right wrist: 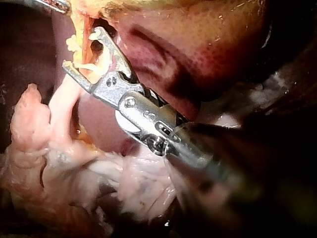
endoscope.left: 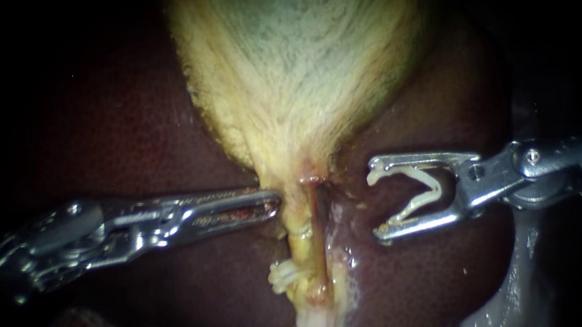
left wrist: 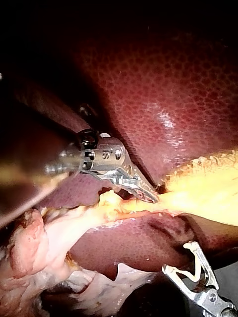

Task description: Clipping third clip left tube

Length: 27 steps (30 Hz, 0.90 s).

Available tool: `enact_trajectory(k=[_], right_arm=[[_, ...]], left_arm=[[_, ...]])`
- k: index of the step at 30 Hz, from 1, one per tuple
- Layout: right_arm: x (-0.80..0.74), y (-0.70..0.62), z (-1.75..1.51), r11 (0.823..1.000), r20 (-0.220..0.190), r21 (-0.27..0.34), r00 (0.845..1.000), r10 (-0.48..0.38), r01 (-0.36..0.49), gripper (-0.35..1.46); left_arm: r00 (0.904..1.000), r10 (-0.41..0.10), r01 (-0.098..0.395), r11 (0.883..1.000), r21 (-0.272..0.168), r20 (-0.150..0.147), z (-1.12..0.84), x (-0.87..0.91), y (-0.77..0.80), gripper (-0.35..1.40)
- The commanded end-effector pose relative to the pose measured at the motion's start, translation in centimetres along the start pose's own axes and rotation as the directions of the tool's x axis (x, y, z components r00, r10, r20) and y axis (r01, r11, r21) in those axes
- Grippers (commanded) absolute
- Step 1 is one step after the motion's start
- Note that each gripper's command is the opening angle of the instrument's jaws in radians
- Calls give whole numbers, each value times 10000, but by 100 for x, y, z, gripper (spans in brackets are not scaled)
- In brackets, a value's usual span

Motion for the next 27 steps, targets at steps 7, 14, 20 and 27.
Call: enact_trajectory(k=[7, 14, 20, 27], right_arm=[[-7, -6, 27, 9996, -15, 234, 9999, -143, 143, 60], [-25, -15, 86, 9909, -18, 544, 9923, 1236, -1233, 60], [-44, -6, 127, 9746, 61, 616, 9766, 2152, -2151, 59], [-69, 21, 137, 9670, 78, 527, 9685, 2491, -2491, 57]], left_arm=[[10000, -17, 18, 10000, 68, -43, -18, -7, 6, -35], [10000, -79, 79, 9998, -177, 6, -41, -19, 17, -35], [9999, -101, 102, 9997, -218, 49, -49, -22, 20, -35], [9999, -119, 121, 9997, -214, 109, -55, -23, 13, -35]])
